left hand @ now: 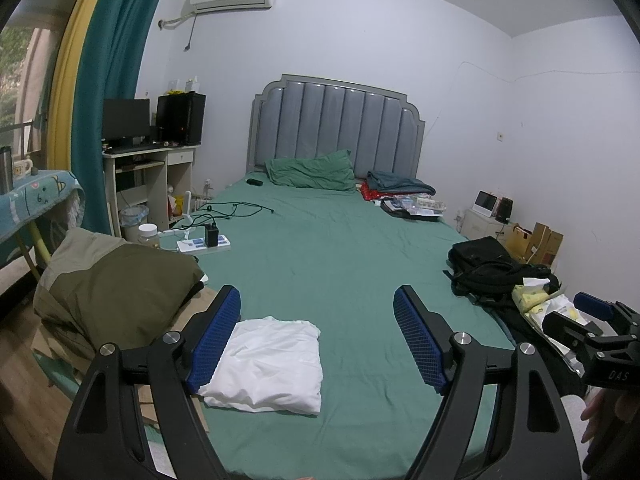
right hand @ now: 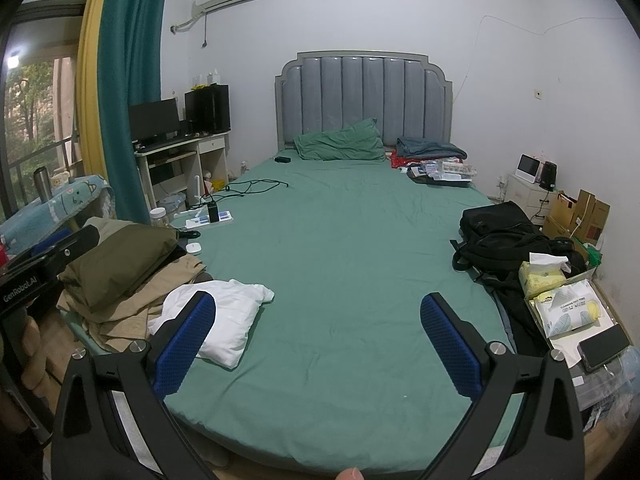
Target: Fold large clothes
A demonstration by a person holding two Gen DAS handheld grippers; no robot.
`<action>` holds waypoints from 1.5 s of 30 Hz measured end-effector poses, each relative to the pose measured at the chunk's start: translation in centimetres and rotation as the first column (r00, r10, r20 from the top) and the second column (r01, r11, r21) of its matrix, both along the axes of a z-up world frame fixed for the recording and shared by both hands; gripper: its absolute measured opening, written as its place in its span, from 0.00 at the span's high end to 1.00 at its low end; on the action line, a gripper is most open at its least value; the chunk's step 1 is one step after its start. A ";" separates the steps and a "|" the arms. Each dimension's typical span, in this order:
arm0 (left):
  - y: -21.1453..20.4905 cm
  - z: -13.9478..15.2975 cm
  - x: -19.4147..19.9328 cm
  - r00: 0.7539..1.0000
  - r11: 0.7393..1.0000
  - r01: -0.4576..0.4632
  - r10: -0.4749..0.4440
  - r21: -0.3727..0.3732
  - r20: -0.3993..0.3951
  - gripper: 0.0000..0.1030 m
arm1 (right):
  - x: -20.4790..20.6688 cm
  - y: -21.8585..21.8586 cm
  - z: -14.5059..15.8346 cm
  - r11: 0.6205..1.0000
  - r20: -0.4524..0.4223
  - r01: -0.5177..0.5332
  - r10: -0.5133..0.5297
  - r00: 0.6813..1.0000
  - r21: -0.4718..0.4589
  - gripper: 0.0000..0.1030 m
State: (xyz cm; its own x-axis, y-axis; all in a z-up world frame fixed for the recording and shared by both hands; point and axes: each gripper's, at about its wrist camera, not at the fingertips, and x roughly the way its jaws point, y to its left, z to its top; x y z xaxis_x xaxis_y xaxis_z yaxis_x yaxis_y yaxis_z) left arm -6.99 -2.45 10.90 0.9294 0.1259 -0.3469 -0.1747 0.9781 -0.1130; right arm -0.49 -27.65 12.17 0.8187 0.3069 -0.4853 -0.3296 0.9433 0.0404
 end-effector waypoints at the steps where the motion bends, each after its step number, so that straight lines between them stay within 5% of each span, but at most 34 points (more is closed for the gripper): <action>1: 0.0 0.0 0.0 1.000 1.000 0.000 0.000 0.001 0.000 0.21 | 0.0 0.0 0.0 1.000 -0.001 0.001 -0.001 1.000 -0.001 0.02; 45: -0.2 -0.1 0.1 1.000 1.000 -0.002 0.002 -0.006 -0.011 0.21 | -0.2 0.3 0.0 1.000 -0.002 0.003 -0.003 1.000 0.000 0.02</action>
State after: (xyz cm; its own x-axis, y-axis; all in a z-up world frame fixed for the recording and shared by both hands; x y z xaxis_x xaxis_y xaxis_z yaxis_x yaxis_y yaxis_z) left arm -6.84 -2.64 10.84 0.9252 0.1260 -0.3580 -0.1783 0.9770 -0.1170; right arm -0.65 -27.34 12.19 0.8189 0.3043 -0.4866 -0.3265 0.9443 0.0411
